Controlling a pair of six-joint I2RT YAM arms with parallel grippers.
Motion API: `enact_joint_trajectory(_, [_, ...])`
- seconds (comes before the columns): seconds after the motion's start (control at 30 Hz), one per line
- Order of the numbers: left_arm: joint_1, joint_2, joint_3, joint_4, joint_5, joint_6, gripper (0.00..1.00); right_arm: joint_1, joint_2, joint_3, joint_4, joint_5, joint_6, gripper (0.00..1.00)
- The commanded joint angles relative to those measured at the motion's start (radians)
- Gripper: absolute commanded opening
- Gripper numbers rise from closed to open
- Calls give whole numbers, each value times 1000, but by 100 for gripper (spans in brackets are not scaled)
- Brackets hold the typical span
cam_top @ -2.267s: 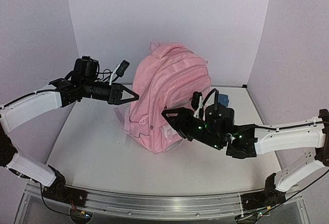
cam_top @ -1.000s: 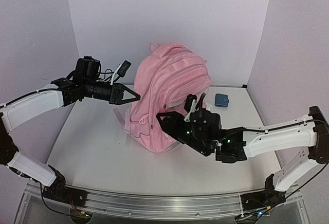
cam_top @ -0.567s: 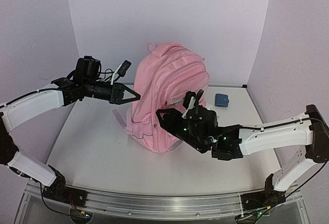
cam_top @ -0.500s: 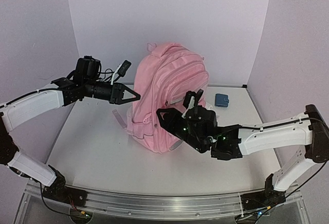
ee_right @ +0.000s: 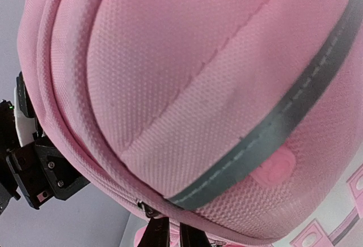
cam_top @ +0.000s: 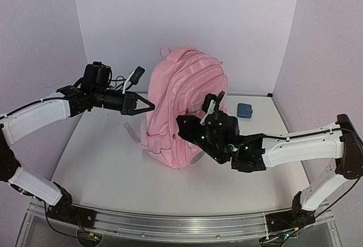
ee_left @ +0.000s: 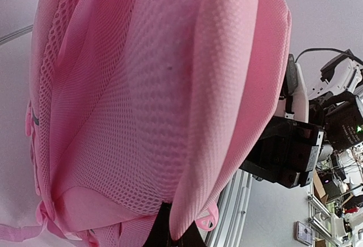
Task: Pack the student bag
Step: Unzip the student bag at the center of the board.
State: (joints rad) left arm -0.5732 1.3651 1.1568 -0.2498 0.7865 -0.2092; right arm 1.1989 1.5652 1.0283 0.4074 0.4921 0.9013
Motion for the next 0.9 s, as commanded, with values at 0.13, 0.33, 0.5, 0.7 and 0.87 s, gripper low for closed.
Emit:
enact_joint_trajectory(0.13, [-8,-33,23,15,-8,24,0,-38,-77,58,83,6,-49,0])
enact_joint_trajectory(0.33, [-7,-47,-11,9,-72,34,0,-39,-125,82,95,-33,-46,0])
enact_joint_trajectory(0.5, [-7,-68,-49,3,-138,51,0,-47,-160,99,100,-24,-81,0])
enact_joint_trajectory(0.7, [-7,-90,-75,-15,-212,97,0,-147,-175,103,98,-106,-59,0])
enact_joint_trajectory(0.87, [-6,-104,-80,-53,-295,146,0,-244,-178,120,101,-232,2,0])
